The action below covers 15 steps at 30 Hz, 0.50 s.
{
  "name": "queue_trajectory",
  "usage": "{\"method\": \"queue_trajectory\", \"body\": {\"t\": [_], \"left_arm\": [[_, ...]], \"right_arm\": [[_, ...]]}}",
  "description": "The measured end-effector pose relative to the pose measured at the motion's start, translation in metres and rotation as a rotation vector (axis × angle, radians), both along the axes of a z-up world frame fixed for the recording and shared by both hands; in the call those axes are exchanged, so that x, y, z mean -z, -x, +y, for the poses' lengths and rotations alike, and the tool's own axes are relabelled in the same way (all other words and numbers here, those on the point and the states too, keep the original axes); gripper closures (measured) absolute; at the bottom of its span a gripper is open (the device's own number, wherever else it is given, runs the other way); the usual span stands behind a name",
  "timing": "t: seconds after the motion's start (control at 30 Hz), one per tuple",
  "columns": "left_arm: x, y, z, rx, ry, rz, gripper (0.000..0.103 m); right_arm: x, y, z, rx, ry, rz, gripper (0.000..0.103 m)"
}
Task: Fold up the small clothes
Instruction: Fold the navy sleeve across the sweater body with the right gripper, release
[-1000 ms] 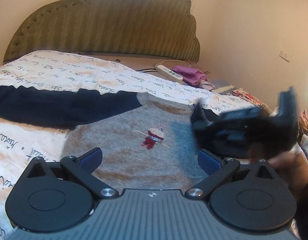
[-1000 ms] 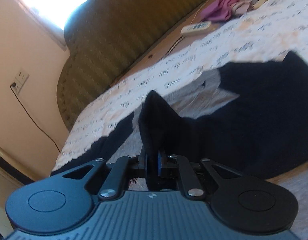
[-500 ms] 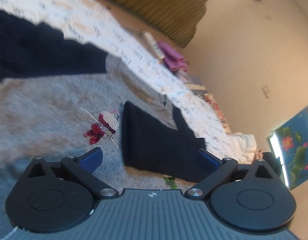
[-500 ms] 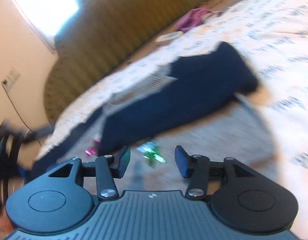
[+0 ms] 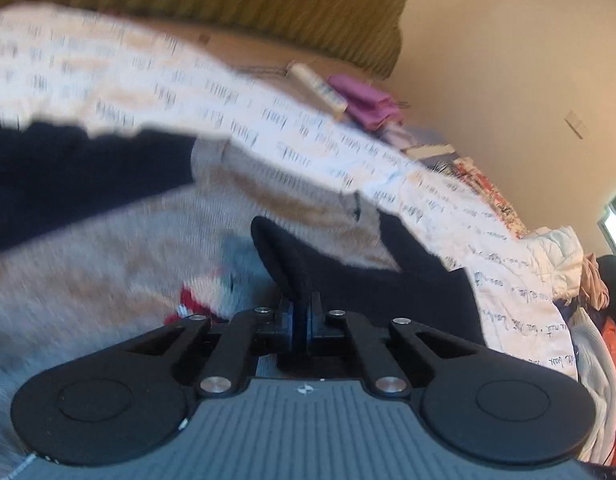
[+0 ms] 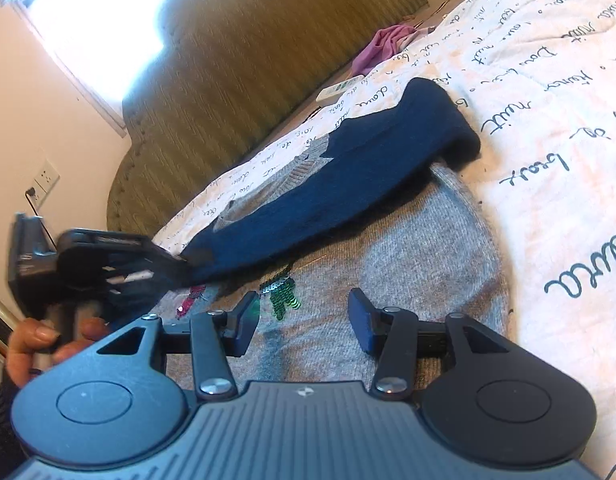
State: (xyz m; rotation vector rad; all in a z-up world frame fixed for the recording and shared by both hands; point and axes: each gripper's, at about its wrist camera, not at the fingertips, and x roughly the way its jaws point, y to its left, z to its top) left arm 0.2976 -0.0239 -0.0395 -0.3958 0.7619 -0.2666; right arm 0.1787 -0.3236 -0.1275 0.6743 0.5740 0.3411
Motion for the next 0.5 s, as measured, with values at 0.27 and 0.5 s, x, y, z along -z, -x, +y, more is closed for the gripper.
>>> {"method": "queue_trajectory", "body": {"t": [0.27,0.5], "left_arm": [[0.007,-0.001,0.044,-0.103,-0.104,0.068,0.098],[0.01,0.015,0.039,-0.102,-0.214,0.023,0.046]], "right_arm": [[0.001,0.0,0.002,0.001,0.005,-0.002,0.056],[-0.006,-0.002,0.007,-0.017,0.062,0.012,0.056]]}}
